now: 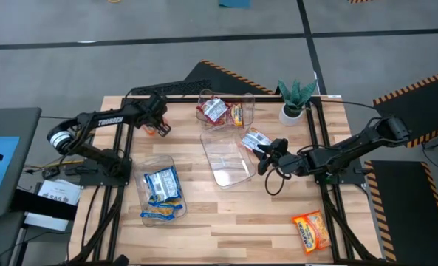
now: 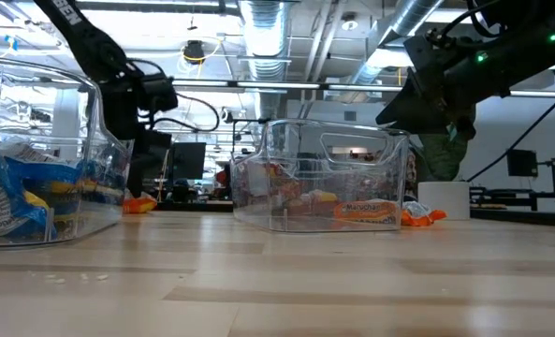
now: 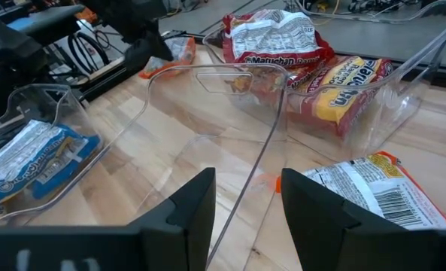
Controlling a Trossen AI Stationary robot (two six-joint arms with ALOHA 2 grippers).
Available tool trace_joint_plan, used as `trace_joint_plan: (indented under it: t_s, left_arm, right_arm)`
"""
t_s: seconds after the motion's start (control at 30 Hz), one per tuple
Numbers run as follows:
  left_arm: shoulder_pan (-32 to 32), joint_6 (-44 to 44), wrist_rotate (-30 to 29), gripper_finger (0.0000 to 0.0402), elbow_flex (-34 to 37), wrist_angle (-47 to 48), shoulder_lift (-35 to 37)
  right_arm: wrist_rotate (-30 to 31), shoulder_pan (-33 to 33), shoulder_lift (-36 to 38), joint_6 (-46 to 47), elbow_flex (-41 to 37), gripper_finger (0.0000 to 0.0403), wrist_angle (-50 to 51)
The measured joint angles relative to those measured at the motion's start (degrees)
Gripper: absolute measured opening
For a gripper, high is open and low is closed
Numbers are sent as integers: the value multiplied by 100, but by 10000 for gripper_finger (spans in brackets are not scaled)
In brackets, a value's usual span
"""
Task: Sort Maruchan noodles
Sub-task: Put the top left orange noodle pack into the middle transparent bin
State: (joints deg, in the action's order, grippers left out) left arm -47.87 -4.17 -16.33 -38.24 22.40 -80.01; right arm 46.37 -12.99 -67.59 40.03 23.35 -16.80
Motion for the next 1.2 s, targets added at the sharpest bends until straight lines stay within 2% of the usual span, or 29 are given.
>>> trace_joint_plan:
  t_s: [0.13, 0.33, 0.5, 0.67, 0.8, 0.93, 1.03, 1.2]
  left_arm:
    - [220, -50, 410, 0, -113, 153, 455]
    - [520, 87, 449, 0, -551, 455, 1656]
    - [805, 246, 833, 0, -861, 745, 2512]
    - [1168, 288, 860, 0, -933, 727, 2962]
    - [1309, 328, 868, 0, -873, 758, 2734]
    - [1313, 227, 1206, 15, -728, 576, 2014]
    - [1299, -12, 1263, 54, -726, 396, 1325]
    - [1131, -230, 1562, 146, -725, 213, 341]
  right_arm:
    - [0, 0, 0, -1, 0, 175, 2]
    - [0, 0, 0, 0, 0, 175, 2]
    - [0, 0, 0, 0, 0, 176, 2]
    - [0, 0, 0, 2, 0, 176, 2]
    - [0, 0, 0, 15, 0, 176, 2]
    - [0, 0, 0, 44, 0, 176, 2]
    - [0, 0, 0, 44, 0, 176, 2]
    - [0, 0, 0, 42, 0, 176, 4]
